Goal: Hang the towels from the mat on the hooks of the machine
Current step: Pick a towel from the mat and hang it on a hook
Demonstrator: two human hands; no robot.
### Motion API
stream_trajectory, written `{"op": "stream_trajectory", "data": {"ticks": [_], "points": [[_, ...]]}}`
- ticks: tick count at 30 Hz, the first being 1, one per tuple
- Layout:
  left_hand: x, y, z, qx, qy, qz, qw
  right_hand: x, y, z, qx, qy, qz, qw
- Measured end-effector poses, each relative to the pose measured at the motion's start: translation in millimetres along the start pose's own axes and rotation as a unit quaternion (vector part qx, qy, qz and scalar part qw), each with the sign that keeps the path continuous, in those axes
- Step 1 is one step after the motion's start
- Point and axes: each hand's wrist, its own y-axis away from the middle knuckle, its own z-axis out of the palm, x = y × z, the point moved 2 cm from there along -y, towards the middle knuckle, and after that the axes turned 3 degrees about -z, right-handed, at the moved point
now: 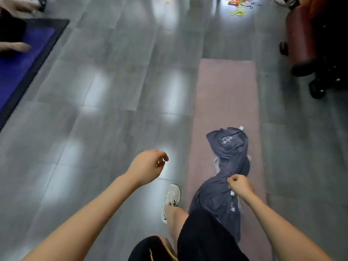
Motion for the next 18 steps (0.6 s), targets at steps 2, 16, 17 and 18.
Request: {"op": "stream_trajectory", "data": {"ticks": [2, 16, 17, 18], "points": [[0.2, -51.1, -9.2, -0.006, 0.006, 0.022, 1.0, -16.3, -10.5, -4.2, 0.02, -0.03, 0.021, 0.999], [53.9, -402.6, 155.6, -0.223, -0.117, 0.216, 0.944, -4.5, -171.1, 0.8, 0.13, -0.235, 0.162, 0.949], [57.3, -422.8, 177.5, -0.232, -0.119, 0.223, 0.939, 0.7, -188.4, 7.4, 0.134, -0.245, 0.176, 0.944], [60.4, -441.9, 199.7, -0.241, -0.124, 0.229, 0.935, 7.2, -206.4, 15.7, 0.135, -0.252, 0.189, 0.939]]}}
